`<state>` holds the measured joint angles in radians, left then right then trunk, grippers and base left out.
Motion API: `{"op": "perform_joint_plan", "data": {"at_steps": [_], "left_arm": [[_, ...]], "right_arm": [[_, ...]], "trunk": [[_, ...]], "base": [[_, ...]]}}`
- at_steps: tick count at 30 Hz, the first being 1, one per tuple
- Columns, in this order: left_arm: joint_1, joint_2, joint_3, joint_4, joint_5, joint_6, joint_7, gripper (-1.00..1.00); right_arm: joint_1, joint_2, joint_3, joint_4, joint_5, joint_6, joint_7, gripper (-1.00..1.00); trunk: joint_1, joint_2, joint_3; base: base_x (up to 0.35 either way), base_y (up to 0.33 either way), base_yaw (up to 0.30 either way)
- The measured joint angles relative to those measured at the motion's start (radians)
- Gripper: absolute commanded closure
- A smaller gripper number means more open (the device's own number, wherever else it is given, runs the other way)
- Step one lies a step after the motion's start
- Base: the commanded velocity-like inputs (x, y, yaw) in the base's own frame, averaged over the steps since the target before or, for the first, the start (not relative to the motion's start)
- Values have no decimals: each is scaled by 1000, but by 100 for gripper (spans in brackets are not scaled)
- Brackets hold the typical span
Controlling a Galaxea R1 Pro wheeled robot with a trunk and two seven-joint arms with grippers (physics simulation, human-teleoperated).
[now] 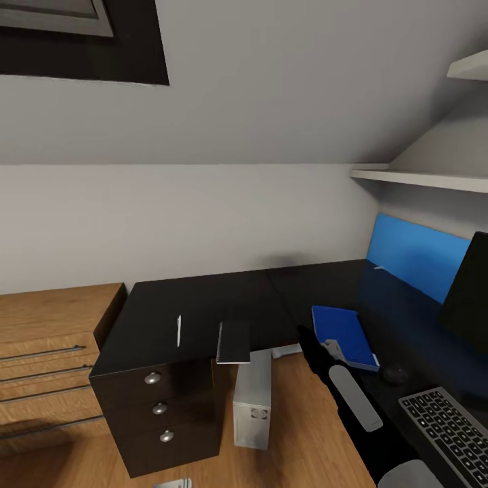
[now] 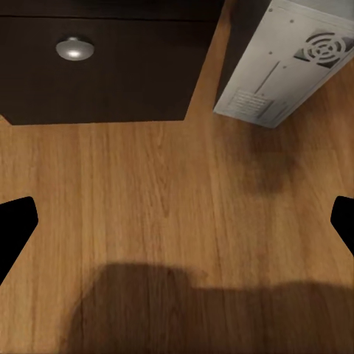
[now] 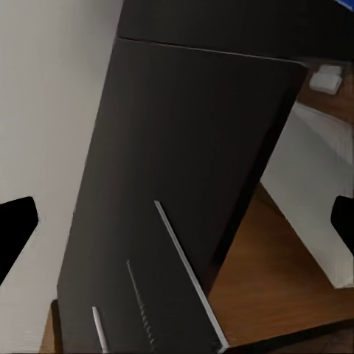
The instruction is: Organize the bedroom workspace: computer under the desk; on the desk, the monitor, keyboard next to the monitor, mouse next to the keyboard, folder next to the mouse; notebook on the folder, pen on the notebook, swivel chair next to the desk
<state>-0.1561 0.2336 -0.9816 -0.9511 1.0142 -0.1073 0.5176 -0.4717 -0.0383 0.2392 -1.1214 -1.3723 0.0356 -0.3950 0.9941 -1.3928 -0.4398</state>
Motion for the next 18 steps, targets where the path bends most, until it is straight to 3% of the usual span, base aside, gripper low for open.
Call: {"op": "perform_joint_plan", "data": {"at_steps": [5,18], "left_arm": [[0,0,0,0,0,0,0,-100],[0,0,0,0,0,0,0,-100]], "right_arm": [[0,1,1,2,-57,-3,5,-100],[0,1,0,3,-71,-10,7,-100]], "trunk": [[0,0,0],[0,0,0]], "base": [[0,0,78],[0,0,253]]}}
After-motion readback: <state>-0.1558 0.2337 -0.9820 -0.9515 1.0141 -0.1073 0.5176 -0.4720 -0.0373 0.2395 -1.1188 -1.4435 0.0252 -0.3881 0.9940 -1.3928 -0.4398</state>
